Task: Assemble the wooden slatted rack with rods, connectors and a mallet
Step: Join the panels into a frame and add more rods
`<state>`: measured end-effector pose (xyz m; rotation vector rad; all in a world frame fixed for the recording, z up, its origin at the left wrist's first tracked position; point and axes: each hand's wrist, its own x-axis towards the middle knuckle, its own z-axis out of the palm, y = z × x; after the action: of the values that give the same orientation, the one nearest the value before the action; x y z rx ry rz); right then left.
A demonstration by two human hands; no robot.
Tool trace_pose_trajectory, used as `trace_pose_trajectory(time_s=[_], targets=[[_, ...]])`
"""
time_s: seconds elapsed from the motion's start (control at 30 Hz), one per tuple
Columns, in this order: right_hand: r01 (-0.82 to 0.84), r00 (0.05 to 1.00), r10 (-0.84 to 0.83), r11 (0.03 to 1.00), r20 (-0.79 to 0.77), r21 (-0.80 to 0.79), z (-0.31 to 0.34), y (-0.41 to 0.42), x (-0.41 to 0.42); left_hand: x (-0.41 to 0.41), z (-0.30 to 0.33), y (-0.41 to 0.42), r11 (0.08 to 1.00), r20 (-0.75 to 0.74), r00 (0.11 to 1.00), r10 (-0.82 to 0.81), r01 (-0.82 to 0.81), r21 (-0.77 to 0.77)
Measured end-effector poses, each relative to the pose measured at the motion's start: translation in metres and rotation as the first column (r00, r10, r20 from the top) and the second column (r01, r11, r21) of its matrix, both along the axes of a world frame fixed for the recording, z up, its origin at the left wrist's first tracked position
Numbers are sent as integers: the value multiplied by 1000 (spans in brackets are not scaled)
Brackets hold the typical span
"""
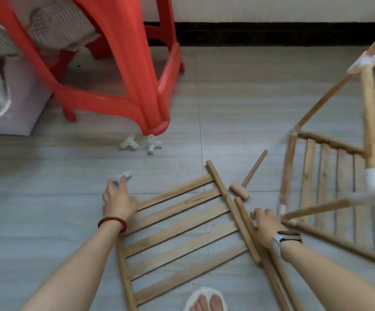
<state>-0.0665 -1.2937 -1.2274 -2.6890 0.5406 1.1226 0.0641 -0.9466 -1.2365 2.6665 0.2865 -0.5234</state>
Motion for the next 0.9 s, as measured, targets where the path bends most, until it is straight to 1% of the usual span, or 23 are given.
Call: trace_pose_trajectory(time_s=[0.07, 0.17, 0.23, 0.3, 0.33, 0.37, 0.43, 0.5, 0.53, 0.57, 0.6, 0.67, 0.73, 0.8, 0.83, 0.9], targets=[[-12, 999, 12, 1000, 43, 10, -16, 0, 5, 29, -10, 4, 999, -22, 999, 28, -28, 16], [-10, 999, 9, 999, 33, 48, -25, 6, 25, 62, -28, 7, 996, -113, 992, 56, -48, 72], [1, 999, -3, 998, 32, 70, -24, 13, 32, 64, -36, 7, 992, -124, 991, 39, -23, 125], [43, 996, -52, 992, 69, 121, -20, 16, 34, 55, -44, 0, 992, -126, 992, -14, 30, 125], [64, 992, -82, 983, 99, 173, -15, 17, 35, 48, -44, -5, 995, -111, 993, -30, 40, 93], [83, 984, -116, 969, 133, 234, -9, 18, 35, 42, -41, -14, 999, -79, 996, -27, 29, 28], [123, 963, -199, 923, 180, 364, 13, 16, 35, 30, -27, -35, 981, 4, 999, 48, -47, -188], [139, 953, -245, 874, 177, 465, 36, 13, 34, 23, -3, -57, 905, -6, 993, 115, -108, -411], [126, 955, -238, 865, 177, 486, 50, 10, 31, 18, 14, -68, 855, -39, 993, 110, -114, -505], [99, 957, -221, 858, 187, 504, 64, 7, 26, 11, 31, -80, 781, -80, 991, 109, -135, -610], [72, 959, -201, 856, 201, 512, 85, 3, 18, 3, 56, -94, 681, -115, 987, 110, -159, -715], [21, 958, -169, 847, 232, 531, 120, -2, 3, -12, 104, -121, 430, -185, 977, 108, -214, -877], [-28, 955, -133, 849, 266, 527, 152, -6, -12, -26, 149, -144, 224, -219, 975, 34, -221, -949], [-82, 929, -113, 867, 353, 492, 191, -20, -41, -49, 204, -169, 7, -215, 973, -81, -216, -976], [-107, 913, -106, 870, 394, 482, 202, -27, -49, -55, 223, -176, -83, -226, 965, -135, -239, -967], [-128, 862, -136, 874, 488, 469, 237, -46, -73, -72, 271, -197, -214, -166, 954, -251, -222, -951]])
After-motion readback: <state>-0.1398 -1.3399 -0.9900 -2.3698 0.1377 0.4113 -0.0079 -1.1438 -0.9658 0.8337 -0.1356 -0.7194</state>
